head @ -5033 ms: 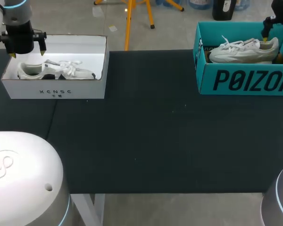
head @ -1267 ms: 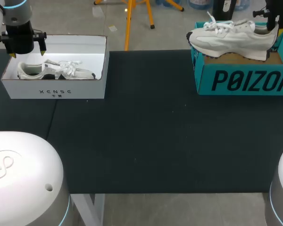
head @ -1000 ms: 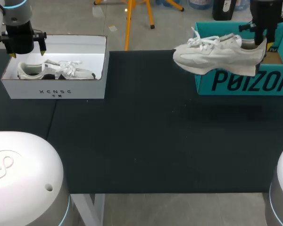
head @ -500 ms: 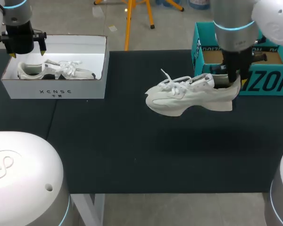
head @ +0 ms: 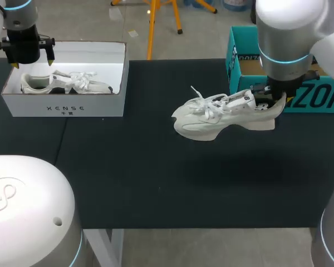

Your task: Take the shoe out of the shoebox, open the shoe tongue, remove and reinsert the insole, then place the shoe into the shoebox

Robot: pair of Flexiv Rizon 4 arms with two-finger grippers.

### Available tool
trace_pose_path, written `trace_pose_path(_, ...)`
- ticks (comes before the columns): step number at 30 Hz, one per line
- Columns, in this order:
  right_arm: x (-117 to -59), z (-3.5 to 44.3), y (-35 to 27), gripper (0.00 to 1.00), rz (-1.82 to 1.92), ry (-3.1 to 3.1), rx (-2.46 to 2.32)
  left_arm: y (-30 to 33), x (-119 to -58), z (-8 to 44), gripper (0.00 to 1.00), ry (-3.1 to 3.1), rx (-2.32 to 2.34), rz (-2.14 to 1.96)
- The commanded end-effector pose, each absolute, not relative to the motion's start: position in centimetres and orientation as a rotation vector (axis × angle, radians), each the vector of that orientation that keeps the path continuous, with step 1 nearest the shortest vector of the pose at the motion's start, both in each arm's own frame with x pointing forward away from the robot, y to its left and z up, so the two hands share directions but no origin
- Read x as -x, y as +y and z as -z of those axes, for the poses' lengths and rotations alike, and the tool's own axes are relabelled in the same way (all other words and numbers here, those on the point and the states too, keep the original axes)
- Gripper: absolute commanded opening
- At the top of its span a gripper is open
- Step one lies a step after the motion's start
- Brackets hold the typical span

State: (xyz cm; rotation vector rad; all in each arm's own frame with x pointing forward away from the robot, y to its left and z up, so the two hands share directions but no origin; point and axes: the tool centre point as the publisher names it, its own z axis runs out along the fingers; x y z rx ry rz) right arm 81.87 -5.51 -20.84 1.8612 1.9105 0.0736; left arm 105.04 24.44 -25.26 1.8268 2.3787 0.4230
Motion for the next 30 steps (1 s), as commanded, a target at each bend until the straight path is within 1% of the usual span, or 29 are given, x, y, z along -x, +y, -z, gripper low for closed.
trace_pose_path(1, -80.5, 20.7, -4.8, 0.0, -0.127, 1.844, -1.793, 24.4, -105.1, 25.3, 1.0, 2.381, -1.827, -0.425)
trace_pose_path(8, -78.2, 22.2, -2.2, 0.0, -0.011, 1.802, -1.784, 24.4, -105.1, 25.3, 1.0, 2.381, -1.827, -0.425)
trace_pose_path(16, -78.2, 27.4, -0.2, 0.0, -0.034, 1.907, -1.876, 24.4, -105.1, 25.3, 1.0, 2.381, -1.827, -0.425)
trace_pose_path(20, -79.1, 29.5, -0.7, 0.0, -0.039, 1.927, -1.94, 24.4, -105.1, 25.3, 1.0, 2.381, -1.827, -0.425)
trace_pose_path(30, -82.5, 32.1, -2.8, 0.0, 0.024, 1.891, -1.98, 24.4, -105.1, 25.3, 1.0, 2.381, -1.827, -0.425)
